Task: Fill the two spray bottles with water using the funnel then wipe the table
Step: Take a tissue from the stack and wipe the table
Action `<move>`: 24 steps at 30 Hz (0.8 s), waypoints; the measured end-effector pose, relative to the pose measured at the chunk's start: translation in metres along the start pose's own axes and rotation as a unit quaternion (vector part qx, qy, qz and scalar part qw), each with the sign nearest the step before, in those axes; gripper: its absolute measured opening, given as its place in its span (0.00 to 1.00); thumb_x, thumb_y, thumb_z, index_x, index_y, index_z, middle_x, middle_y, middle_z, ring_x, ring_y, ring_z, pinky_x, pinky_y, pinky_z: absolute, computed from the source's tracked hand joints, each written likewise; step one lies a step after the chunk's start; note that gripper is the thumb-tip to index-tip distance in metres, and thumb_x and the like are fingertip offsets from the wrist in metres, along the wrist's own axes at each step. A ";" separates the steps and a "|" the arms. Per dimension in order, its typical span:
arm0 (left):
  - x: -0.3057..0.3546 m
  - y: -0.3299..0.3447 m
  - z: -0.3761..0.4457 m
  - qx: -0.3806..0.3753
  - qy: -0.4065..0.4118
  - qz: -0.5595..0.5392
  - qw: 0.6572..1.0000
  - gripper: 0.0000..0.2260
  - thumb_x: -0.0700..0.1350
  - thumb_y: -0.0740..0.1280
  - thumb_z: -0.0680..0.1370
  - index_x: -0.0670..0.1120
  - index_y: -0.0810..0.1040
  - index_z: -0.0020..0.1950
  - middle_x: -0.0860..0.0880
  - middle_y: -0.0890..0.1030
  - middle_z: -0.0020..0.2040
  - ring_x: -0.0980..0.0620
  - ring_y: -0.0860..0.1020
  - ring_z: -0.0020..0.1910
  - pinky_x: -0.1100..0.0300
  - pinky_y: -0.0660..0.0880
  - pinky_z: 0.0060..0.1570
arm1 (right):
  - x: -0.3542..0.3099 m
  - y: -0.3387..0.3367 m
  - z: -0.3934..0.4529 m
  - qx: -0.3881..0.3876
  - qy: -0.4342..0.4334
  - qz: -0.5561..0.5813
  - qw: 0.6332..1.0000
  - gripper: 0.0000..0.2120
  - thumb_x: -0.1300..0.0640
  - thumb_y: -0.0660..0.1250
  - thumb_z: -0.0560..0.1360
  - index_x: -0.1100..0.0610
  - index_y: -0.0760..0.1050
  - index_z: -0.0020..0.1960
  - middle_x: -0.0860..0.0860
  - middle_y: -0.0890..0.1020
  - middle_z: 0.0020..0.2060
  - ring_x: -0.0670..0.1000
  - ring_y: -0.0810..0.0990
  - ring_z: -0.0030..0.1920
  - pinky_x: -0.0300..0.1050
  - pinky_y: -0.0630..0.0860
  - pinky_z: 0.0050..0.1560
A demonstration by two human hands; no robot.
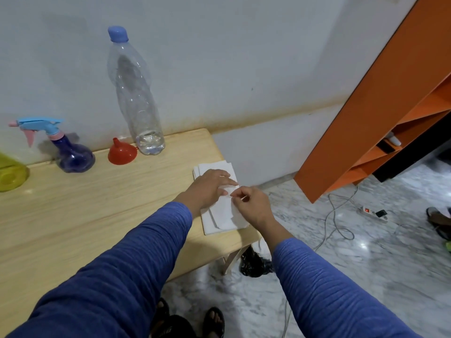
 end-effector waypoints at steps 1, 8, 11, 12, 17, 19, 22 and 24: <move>0.000 -0.003 0.001 0.004 0.000 -0.004 1.000 0.12 0.44 0.64 0.78 0.53 0.78 0.59 0.54 0.68 0.70 0.52 0.60 0.71 0.52 0.60 0.68 | -0.002 -0.005 0.001 0.000 -0.003 0.014 1.000 0.05 0.61 0.66 0.74 0.58 0.81 0.46 0.46 0.78 0.37 0.44 0.74 0.37 0.33 0.69 0.38; -0.014 -0.055 -0.006 0.095 -0.031 -0.014 0.995 0.06 0.44 0.68 0.75 0.46 0.81 0.50 0.52 0.72 0.67 0.51 0.64 0.68 0.52 0.61 0.63 | -0.023 -0.030 0.022 0.003 -0.010 0.064 0.998 0.06 0.62 0.67 0.73 0.53 0.81 0.42 0.46 0.79 0.33 0.44 0.73 0.33 0.37 0.72 0.41; -0.024 -0.090 -0.020 0.142 -0.046 -0.015 0.989 0.05 0.45 0.69 0.75 0.45 0.80 0.49 0.53 0.74 0.65 0.50 0.66 0.68 0.52 0.63 0.65 | -0.052 -0.032 0.032 0.001 -0.036 0.079 0.996 0.05 0.62 0.69 0.72 0.55 0.82 0.43 0.49 0.81 0.36 0.45 0.76 0.37 0.37 0.73 0.44; -0.028 -0.103 -0.026 0.160 -0.048 -0.022 0.986 0.05 0.44 0.69 0.74 0.45 0.80 0.49 0.52 0.75 0.64 0.50 0.67 0.67 0.52 0.63 0.65 | -0.066 -0.032 0.034 0.000 -0.054 0.076 0.996 0.05 0.62 0.69 0.72 0.55 0.82 0.43 0.48 0.82 0.37 0.45 0.77 0.38 0.36 0.73 0.44; -0.051 -0.169 -0.061 0.253 -0.078 -0.061 0.962 0.04 0.42 0.69 0.74 0.44 0.81 0.47 0.48 0.80 0.57 0.48 0.73 0.61 0.55 0.64 0.62 | -0.135 -0.024 0.047 -0.009 -0.120 0.077 0.990 0.04 0.60 0.69 0.72 0.56 0.82 0.46 0.47 0.81 0.39 0.45 0.77 0.41 0.40 0.74 0.50; -0.065 -0.193 -0.077 0.271 -0.115 -0.028 0.955 0.06 0.44 0.68 0.75 0.46 0.81 0.49 0.49 0.81 0.54 0.48 0.73 0.59 0.54 0.65 0.59 | -0.161 -0.015 0.053 -0.017 -0.139 0.087 0.986 0.04 0.61 0.69 0.72 0.56 0.82 0.45 0.48 0.82 0.39 0.47 0.77 0.42 0.42 0.74 0.50; -0.094 -0.228 -0.105 0.304 -0.159 0.006 0.939 0.04 0.46 0.67 0.75 0.49 0.81 0.47 0.49 0.81 0.49 0.46 0.74 0.55 0.51 0.67 0.56 | -0.201 0.005 0.061 -0.026 -0.170 0.095 0.981 0.04 0.61 0.69 0.72 0.55 0.82 0.43 0.49 0.82 0.38 0.48 0.78 0.41 0.44 0.75 0.49; -0.112 -0.251 -0.127 0.335 -0.175 0.006 0.926 0.03 0.45 0.68 0.74 0.49 0.81 0.46 0.48 0.81 0.47 0.45 0.75 0.54 0.48 0.69 0.55 | -0.224 0.024 0.065 -0.039 -0.177 0.100 0.978 0.04 0.61 0.69 0.72 0.54 0.82 0.43 0.50 0.83 0.39 0.49 0.78 0.41 0.45 0.76 0.50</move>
Point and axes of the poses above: each hand's wrist, its own z-axis towards the middle knuckle, its own y-axis out of the palm, x = y × z, the point moved 10 cm from there along z, towards the middle knuckle
